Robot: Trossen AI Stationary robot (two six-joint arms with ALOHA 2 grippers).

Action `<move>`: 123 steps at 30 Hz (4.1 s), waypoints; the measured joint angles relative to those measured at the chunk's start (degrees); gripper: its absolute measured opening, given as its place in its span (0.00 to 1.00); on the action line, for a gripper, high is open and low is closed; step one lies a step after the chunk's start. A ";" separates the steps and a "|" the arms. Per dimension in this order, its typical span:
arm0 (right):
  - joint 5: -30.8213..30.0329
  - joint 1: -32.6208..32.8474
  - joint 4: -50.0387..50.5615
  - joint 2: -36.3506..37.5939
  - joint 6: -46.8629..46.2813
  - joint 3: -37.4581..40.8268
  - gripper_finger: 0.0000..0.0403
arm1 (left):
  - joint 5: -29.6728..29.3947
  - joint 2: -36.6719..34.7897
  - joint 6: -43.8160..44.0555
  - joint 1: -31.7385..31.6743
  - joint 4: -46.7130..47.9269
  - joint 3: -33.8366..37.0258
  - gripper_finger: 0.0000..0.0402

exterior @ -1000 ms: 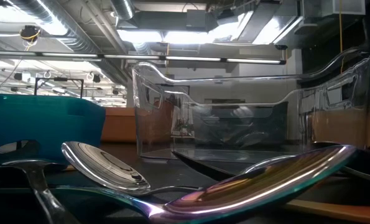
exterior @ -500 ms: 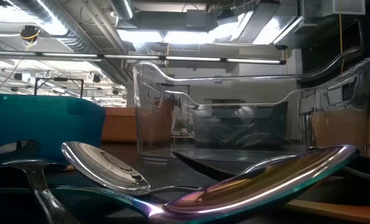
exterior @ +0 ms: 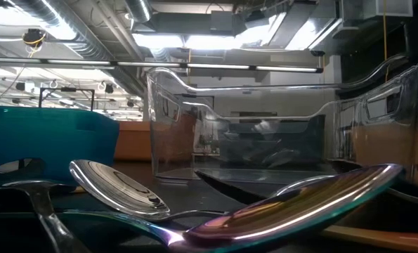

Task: Sort silverware by color (type)
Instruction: Put the purple spoon into the transparent bin

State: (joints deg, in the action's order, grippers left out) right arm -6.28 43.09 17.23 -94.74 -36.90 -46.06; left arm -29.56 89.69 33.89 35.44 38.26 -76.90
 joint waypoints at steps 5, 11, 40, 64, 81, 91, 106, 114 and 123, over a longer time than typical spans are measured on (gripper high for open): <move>0.09 0.00 0.00 -0.02 -0.05 0.00 0.01 | 0.00 0.00 0.00 0.00 0.00 0.00 0.19; 0.33 0.00 0.43 -0.04 -0.10 -0.46 0.02 | 0.00 0.00 0.00 0.00 0.00 0.00 0.19; 1.41 0.00 2.55 2.52 1.60 -2.36 0.00 | 0.01 0.00 0.00 -0.01 0.00 0.00 0.19; 1.97 0.02 0.53 5.49 1.08 -1.88 0.00 | 0.00 0.00 0.00 -0.01 0.02 -0.02 0.19; -2.10 0.00 -5.20 5.46 1.24 -1.86 0.25 | 0.00 0.00 0.00 -0.01 0.00 -0.02 0.19; -12.70 -0.01 -5.06 5.46 1.20 -1.84 0.33 | 0.00 0.00 0.00 -0.01 0.00 -0.02 0.19; 1.02 -8.65 -1.32 5.44 -3.99 -1.84 0.33 | -0.02 0.00 0.09 -0.02 0.00 -0.01 0.19; 3.42 -8.61 -7.96 5.44 1.29 -1.84 0.33 | -0.68 0.00 0.11 0.00 0.00 -0.02 0.19; 5.88 -8.57 -13.27 5.44 2.75 -1.84 0.33 | -2.91 0.00 0.11 0.00 -0.20 0.00 0.19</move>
State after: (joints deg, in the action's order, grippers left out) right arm -0.40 34.52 3.96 -89.30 -34.14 -47.90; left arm -32.47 89.69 34.00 35.44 38.06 -76.90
